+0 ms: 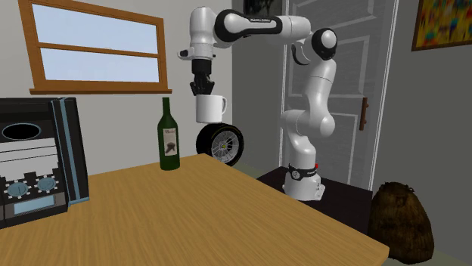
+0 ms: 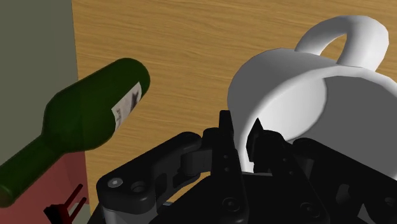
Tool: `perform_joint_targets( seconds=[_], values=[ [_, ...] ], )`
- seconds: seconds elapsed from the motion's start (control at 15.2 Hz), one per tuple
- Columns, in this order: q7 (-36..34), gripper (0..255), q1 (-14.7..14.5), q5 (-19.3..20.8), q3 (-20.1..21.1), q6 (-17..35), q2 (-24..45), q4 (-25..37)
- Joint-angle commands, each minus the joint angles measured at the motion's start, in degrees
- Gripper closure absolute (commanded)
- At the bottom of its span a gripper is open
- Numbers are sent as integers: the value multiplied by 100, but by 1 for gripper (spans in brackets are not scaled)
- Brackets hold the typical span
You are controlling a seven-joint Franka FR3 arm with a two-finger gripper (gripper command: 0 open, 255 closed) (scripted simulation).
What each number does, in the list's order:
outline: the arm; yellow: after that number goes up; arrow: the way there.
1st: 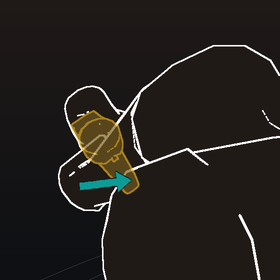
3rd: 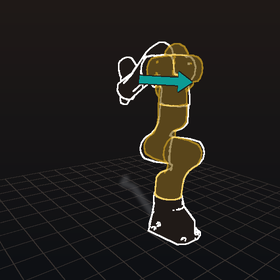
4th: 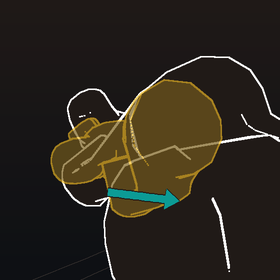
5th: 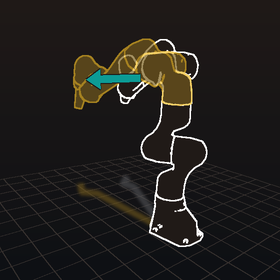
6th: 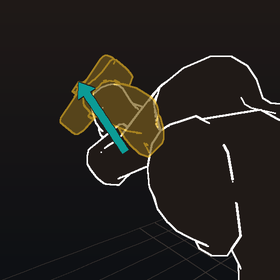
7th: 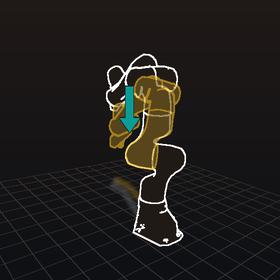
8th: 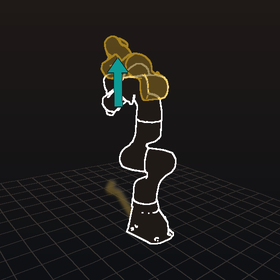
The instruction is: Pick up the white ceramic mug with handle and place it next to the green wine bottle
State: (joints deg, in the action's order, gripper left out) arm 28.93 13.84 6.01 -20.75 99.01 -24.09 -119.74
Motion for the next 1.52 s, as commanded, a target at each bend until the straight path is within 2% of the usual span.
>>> perform_joint_targets(
  seconds=[0.0, 1.45],
  values=[
    [-5, 255, 9, 14, -10, 181, -21, -198],
    [58, 255, 53, 74, -216, 1911, 197, -1713]
  ],
)
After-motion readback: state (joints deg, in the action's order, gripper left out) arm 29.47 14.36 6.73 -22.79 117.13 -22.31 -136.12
